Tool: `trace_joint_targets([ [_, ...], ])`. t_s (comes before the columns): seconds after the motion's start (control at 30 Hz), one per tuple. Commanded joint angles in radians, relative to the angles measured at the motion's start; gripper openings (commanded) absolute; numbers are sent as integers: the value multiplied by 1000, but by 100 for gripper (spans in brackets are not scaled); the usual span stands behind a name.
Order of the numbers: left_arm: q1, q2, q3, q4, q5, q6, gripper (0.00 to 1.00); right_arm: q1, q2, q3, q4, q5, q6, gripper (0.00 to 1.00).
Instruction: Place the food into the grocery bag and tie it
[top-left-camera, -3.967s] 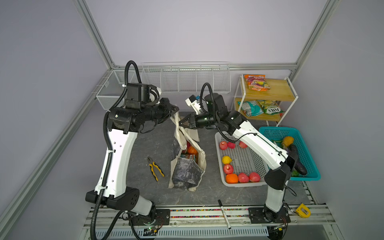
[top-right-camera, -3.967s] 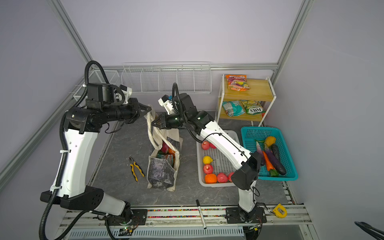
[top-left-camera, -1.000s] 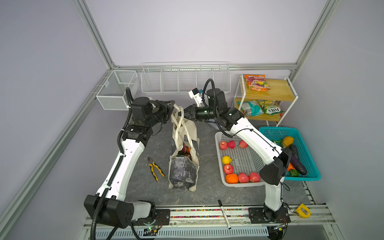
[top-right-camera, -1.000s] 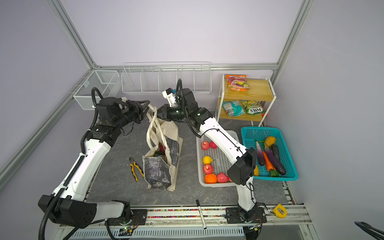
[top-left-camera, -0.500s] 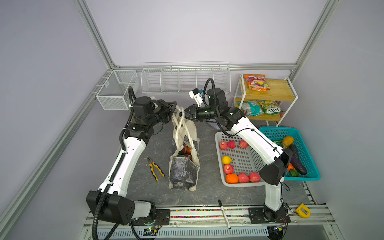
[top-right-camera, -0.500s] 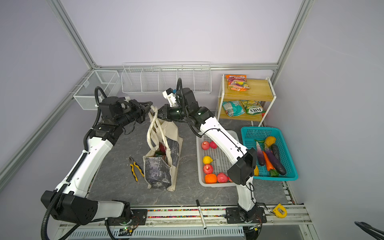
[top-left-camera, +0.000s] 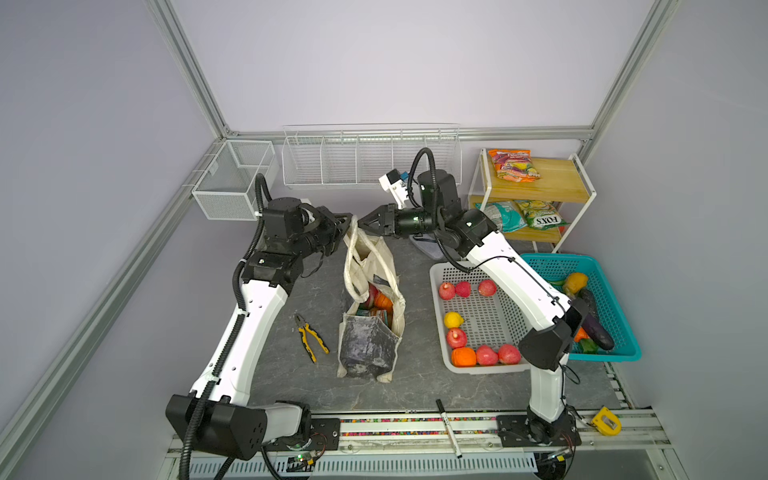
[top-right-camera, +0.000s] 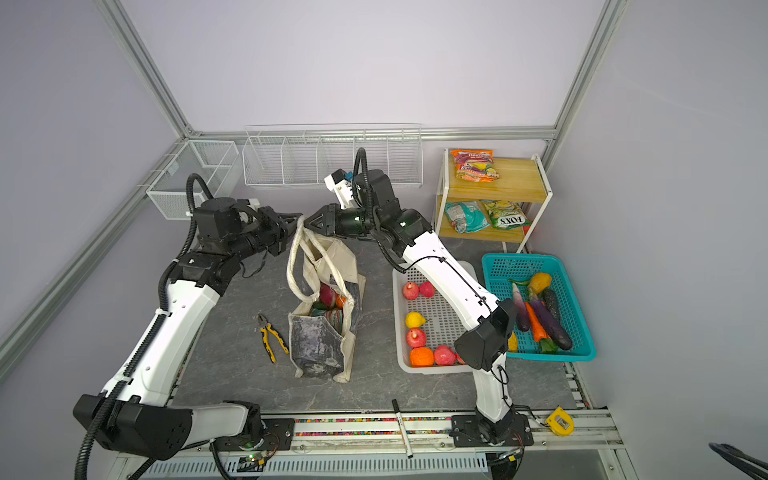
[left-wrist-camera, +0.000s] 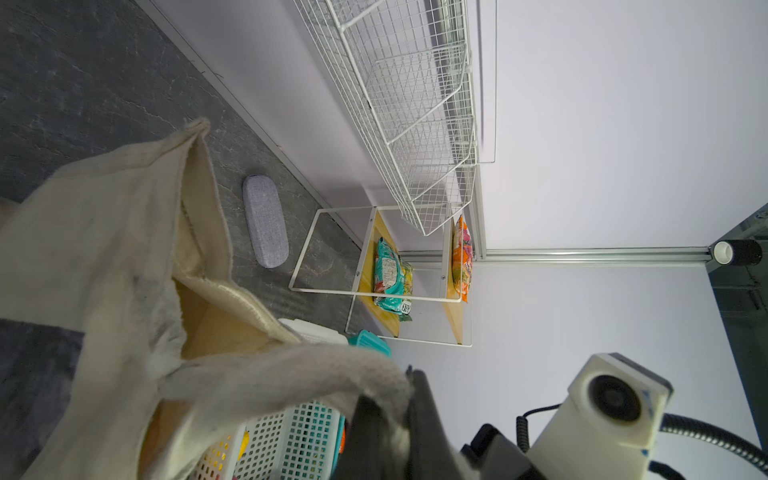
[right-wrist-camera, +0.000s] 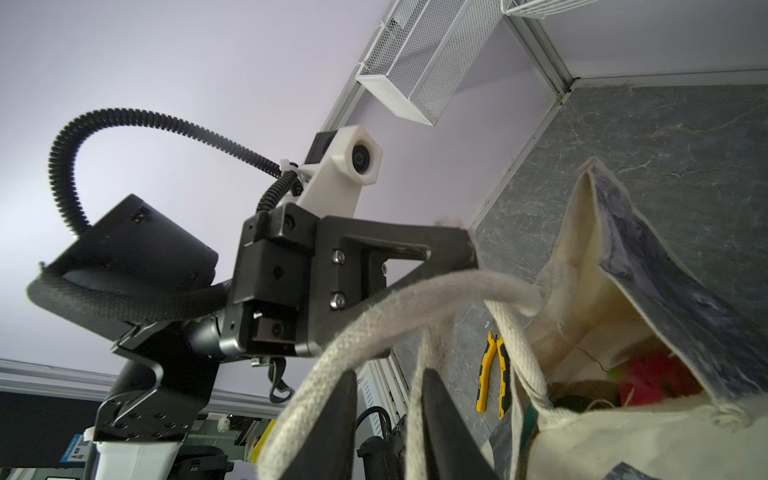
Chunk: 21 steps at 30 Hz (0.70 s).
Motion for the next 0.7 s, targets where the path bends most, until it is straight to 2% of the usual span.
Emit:
trace_joint_targets([
  [0.0,-4,-19,17,-69,58,49,0,4,12,33,19,3,-21,30],
  [0.23,-4,-36,2,-55,97,42,0,4,37,77,-3,0,-27,30],
  [0.43,-4,-35,-5,-56,108,36,0,-34,16,108,-89,35,-83,32],
  [0.67,-4,-24,-8,-58,115,36,0,-119,-84,-7,-192,73,-187,37],
])
